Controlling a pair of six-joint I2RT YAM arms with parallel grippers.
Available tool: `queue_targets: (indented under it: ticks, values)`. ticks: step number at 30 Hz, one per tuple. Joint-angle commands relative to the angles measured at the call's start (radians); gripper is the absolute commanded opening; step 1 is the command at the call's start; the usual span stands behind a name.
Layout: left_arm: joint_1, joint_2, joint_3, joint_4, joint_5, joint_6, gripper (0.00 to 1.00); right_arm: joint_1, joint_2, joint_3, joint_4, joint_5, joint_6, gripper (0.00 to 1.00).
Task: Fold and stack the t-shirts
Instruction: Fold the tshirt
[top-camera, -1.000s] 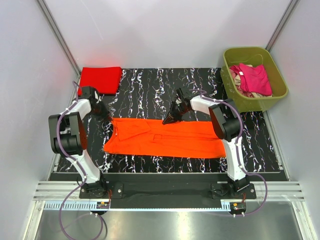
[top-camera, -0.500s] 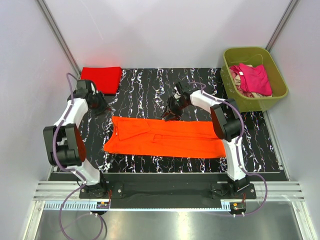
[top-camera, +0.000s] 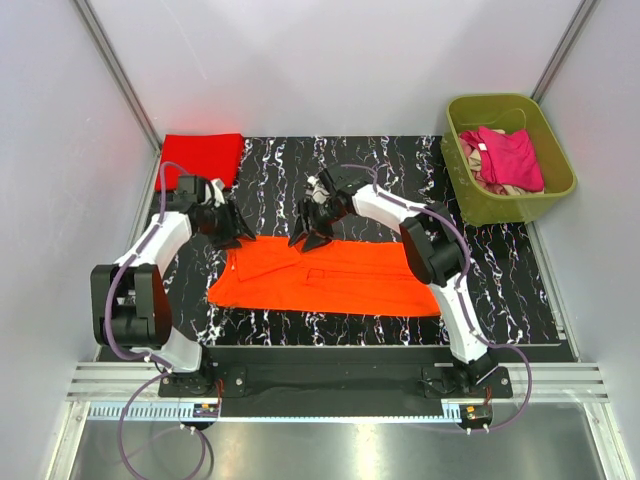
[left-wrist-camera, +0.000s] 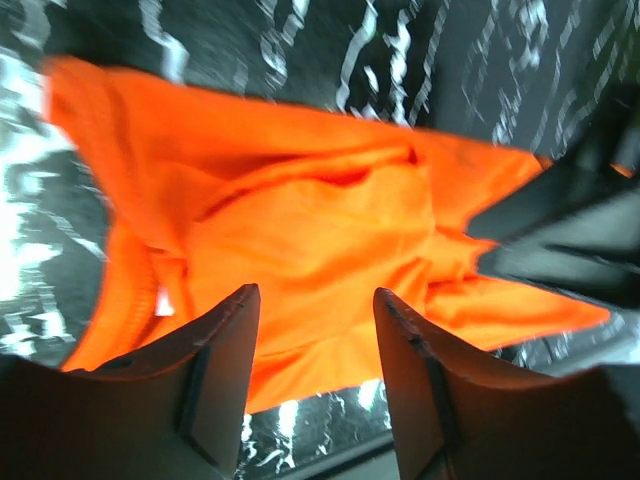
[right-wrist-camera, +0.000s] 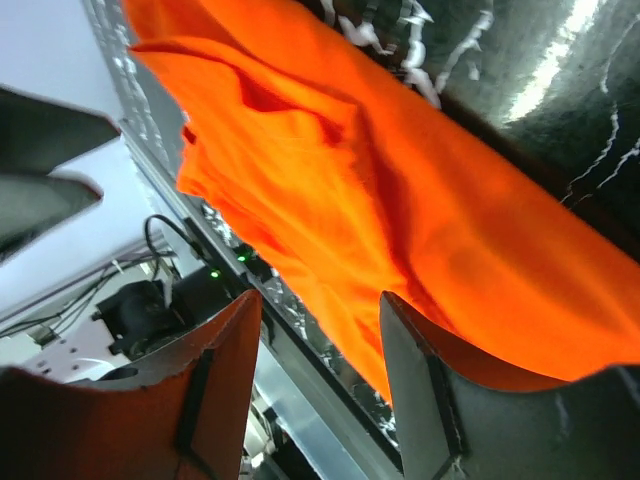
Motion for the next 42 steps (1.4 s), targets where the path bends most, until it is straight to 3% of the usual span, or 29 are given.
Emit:
queue_targets:
  ticks: [1, 30, 42]
  values:
    - [-0.035, 0.004, -0.031, 0.042, 0.121, -0.004, 0.53, 0.009, 0.027, -0.011, 0.01, -0.042, -0.05, 0.57]
    - [-0.07, 0.012, -0.06, 0.053, 0.137, 0.005, 0.52, 0.036, 0.068, -0.001, 0.056, -0.029, -0.018, 0.54]
    - [-0.071, 0.016, -0.064, 0.053, 0.135, 0.002, 0.52, 0.051, -0.051, -0.191, 0.145, -0.082, 0.039, 0.47]
